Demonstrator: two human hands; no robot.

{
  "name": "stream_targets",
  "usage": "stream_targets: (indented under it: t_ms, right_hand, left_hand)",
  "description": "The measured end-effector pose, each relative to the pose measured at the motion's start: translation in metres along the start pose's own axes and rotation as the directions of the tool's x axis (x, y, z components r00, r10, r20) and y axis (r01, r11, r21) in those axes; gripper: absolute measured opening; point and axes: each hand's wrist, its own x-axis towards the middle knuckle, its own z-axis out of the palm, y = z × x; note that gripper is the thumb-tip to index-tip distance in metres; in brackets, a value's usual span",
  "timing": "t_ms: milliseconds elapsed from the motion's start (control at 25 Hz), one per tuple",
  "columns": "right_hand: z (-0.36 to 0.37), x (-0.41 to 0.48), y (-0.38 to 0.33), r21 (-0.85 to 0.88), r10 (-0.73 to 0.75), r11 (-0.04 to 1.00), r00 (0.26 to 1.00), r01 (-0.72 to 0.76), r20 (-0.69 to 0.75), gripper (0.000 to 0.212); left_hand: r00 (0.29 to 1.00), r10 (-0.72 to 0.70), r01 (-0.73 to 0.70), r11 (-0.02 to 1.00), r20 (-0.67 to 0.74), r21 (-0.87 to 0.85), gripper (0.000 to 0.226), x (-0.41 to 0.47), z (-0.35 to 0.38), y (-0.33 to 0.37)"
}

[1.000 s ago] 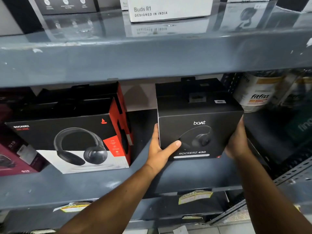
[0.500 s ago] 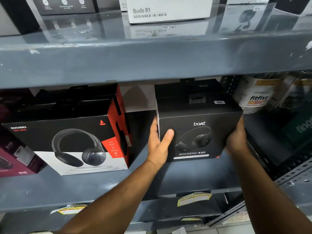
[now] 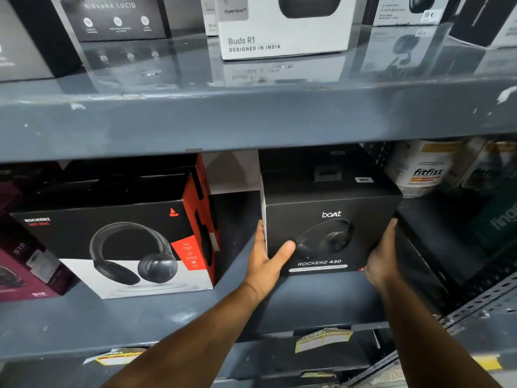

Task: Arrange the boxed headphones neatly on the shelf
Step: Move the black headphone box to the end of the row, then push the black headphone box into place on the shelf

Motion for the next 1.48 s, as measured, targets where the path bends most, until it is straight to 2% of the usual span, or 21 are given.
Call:
stream_targets:
  t_ms: [160,280,320,360,400,440,480,520,560,600,640,680,760,840,920,960,1080,1160,1240,1320,1480]
  right_hand:
    - [0.007,-0.007,-0.002,-0.003,-0.022,1.0,1.0,0.022,-0.015,0.063]
    - [0.005,-0.022,-0.01,0.025,-0.093,0.995,0.991,0.096,-0.097,0.057]
    - [0.003,-0.034,-0.009,-0.019,-0.208,0.978,0.964,0.208,-0.168,0.048]
    - [-0.001,-0.05,-0.001,-0.159,-0.381,0.923,0.893,0.351,-0.24,0.034]
    - [0.0,-0.073,0.014,-0.346,-0.563,0.81,0.793,0.473,-0.234,0.022]
    - [0.009,-0.102,0.032,-0.475,-0.698,0.661,0.708,0.582,-0.104,0.015]
    - [0.024,-0.127,0.057,-0.497,-0.739,0.521,0.658,0.694,0.143,0.013]
    - [0.043,-0.148,0.082,-0.446,-0.669,0.452,0.625,0.772,0.403,0.023]
    - [0.064,-0.16,0.102,-0.394,-0.54,0.448,0.594,0.803,0.596,0.039]
    - [0.09,-0.165,0.115,-0.367,-0.434,0.488,0.584,0.792,0.686,0.054]
    - [0.117,-0.165,0.122,-0.384,-0.354,0.569,0.638,0.727,0.683,0.062]
    - [0.142,-0.158,0.126,-0.424,-0.28,0.663,0.729,0.617,0.624,0.063]
    - [0.174,-0.137,0.136,-0.41,-0.114,0.846,0.866,0.342,0.487,0.059]
    - [0.191,-0.121,0.146,-0.366,-0.023,0.911,0.91,0.19,0.414,0.075]
    - [0.194,-0.114,0.147,-0.336,0.054,0.938,0.928,0.079,0.369,0.101]
    - [0.193,-0.11,0.151,-0.324,0.091,0.946,0.933,0.028,0.348,0.103]
    - [0.195,-0.107,0.161,-0.318,0.133,0.948,0.937,-0.026,0.322,0.091]
    - [0.197,-0.101,0.171,-0.326,0.12,0.944,0.971,-0.047,0.209,0.089]
    - [0.203,-0.097,0.178,-0.384,0.024,0.923,1.0,-0.021,0.002,0.071]
    - [0.205,-0.101,0.181,-0.451,-0.09,0.892,0.981,0.003,-0.172,0.063]
    - [0.206,-0.109,0.182,-0.537,-0.265,0.834,0.946,0.128,-0.187,0.041]
  left_hand:
    - [0.999,0.036,-0.036,0.997,0.0,0.068,0.108,-0.004,-0.001,0.01]
    - [0.999,0.034,-0.034,0.999,0.021,0.017,0.113,-0.024,0.0,0.022]
    - [0.998,0.064,-0.064,0.998,-0.004,0.008,0.11,-0.044,-0.008,0.02]
    - [0.989,0.145,-0.144,0.989,-0.041,0.033,0.099,-0.069,-0.021,0.015]
    - [0.965,0.253,-0.245,0.963,-0.063,0.108,0.083,-0.098,-0.039,0.008]
    - [0.927,0.361,-0.337,0.92,-0.101,0.198,0.07,-0.126,-0.063,0.0]
    - [0.862,0.458,-0.398,0.877,-0.218,0.269,0.066,-0.145,-0.096,-0.006]
    - [0.781,0.494,-0.396,0.865,-0.382,0.308,0.068,-0.154,-0.132,-0.009]
    - [0.699,0.458,-0.348,0.889,-0.549,0.299,0.075,-0.153,-0.164,-0.008]
    - [0.615,0.372,-0.27,0.928,-0.695,0.257,0.087,-0.147,-0.192,-0.002]
    - [0.572,0.277,-0.192,0.96,-0.772,0.202,0.099,-0.139,-0.216,0.005]
    - [0.603,0.224,-0.161,0.974,-0.766,0.158,0.107,-0.129,-0.233,0.01]
    - [0.759,0.21,-0.185,0.977,-0.617,0.105,0.113,-0.114,-0.258,0.01]
    - [0.865,0.196,-0.199,0.979,-0.462,0.043,0.114,-0.096,-0.286,0.003]
    - [0.919,0.169,-0.171,0.985,-0.355,0.025,0.111,-0.076,-0.309,0.002]
    - [0.942,0.137,-0.144,0.99,-0.308,0.002,0.108,-0.066,-0.316,0.001]
    - [0.974,0.049,-0.071,0.993,-0.223,-0.092,0.082,-0.047,-0.321,-0.005]
    - [0.974,-0.008,-0.008,0.998,-0.228,-0.069,0.059,-0.041,-0.316,-0.011]
    - [0.966,-0.046,0.016,0.993,-0.254,-0.117,0.051,-0.035,-0.313,-0.015]
    - [0.964,-0.008,-0.015,0.996,-0.265,-0.088,0.045,-0.034,-0.309,-0.012]
    - [0.976,0.012,-0.01,1.0,-0.219,0.011,0.037,-0.04,-0.305,-0.004]
